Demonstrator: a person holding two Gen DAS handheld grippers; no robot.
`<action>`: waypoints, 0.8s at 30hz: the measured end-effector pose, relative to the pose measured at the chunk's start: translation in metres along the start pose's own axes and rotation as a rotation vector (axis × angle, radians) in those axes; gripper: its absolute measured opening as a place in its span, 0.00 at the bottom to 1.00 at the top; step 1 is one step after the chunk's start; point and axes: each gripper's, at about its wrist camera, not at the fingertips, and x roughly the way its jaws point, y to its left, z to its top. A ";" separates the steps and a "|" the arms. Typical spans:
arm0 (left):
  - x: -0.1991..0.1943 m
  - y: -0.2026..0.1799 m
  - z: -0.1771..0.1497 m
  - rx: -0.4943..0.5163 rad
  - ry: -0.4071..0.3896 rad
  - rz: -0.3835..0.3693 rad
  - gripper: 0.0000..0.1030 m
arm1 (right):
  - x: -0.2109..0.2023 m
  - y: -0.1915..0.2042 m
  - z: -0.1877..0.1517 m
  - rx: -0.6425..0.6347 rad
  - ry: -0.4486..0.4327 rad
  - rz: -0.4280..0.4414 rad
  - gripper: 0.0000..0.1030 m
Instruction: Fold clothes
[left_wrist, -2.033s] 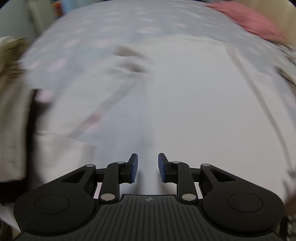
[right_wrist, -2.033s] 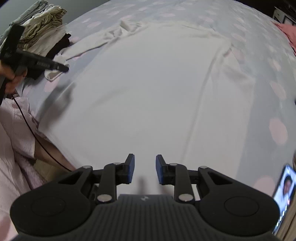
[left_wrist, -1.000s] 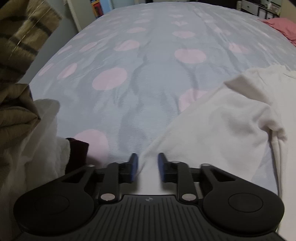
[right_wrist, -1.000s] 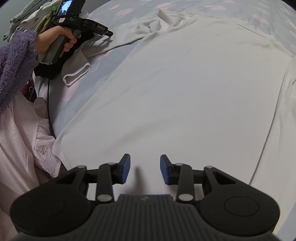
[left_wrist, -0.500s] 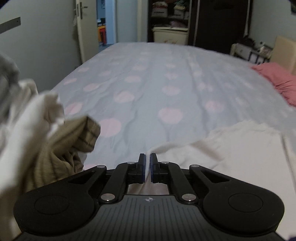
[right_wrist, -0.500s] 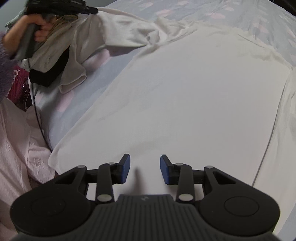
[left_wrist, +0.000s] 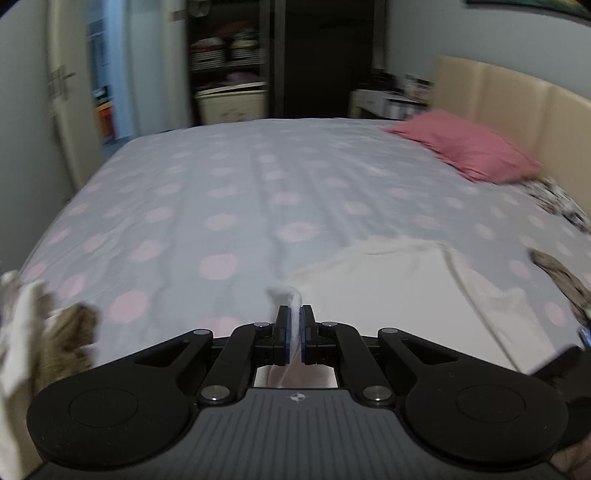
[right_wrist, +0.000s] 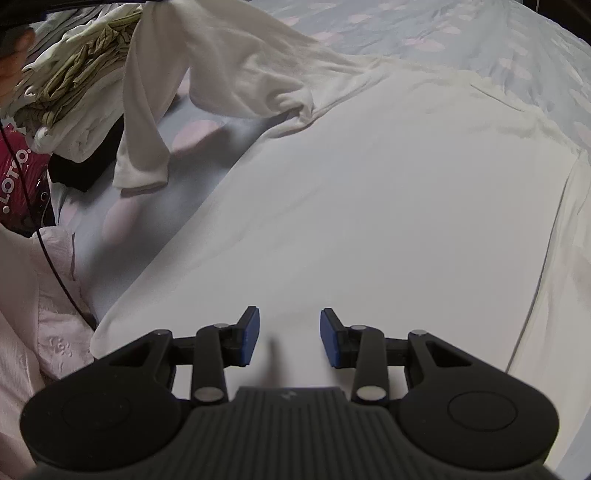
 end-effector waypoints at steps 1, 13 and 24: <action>0.005 -0.011 0.000 0.021 0.009 -0.025 0.03 | 0.000 -0.001 0.001 0.006 -0.003 -0.008 0.39; 0.084 -0.118 -0.057 0.264 0.236 -0.162 0.03 | -0.002 -0.018 0.002 0.071 -0.026 -0.096 0.39; 0.073 -0.109 -0.072 0.223 0.270 -0.187 0.37 | -0.010 -0.019 0.001 0.047 -0.059 -0.117 0.39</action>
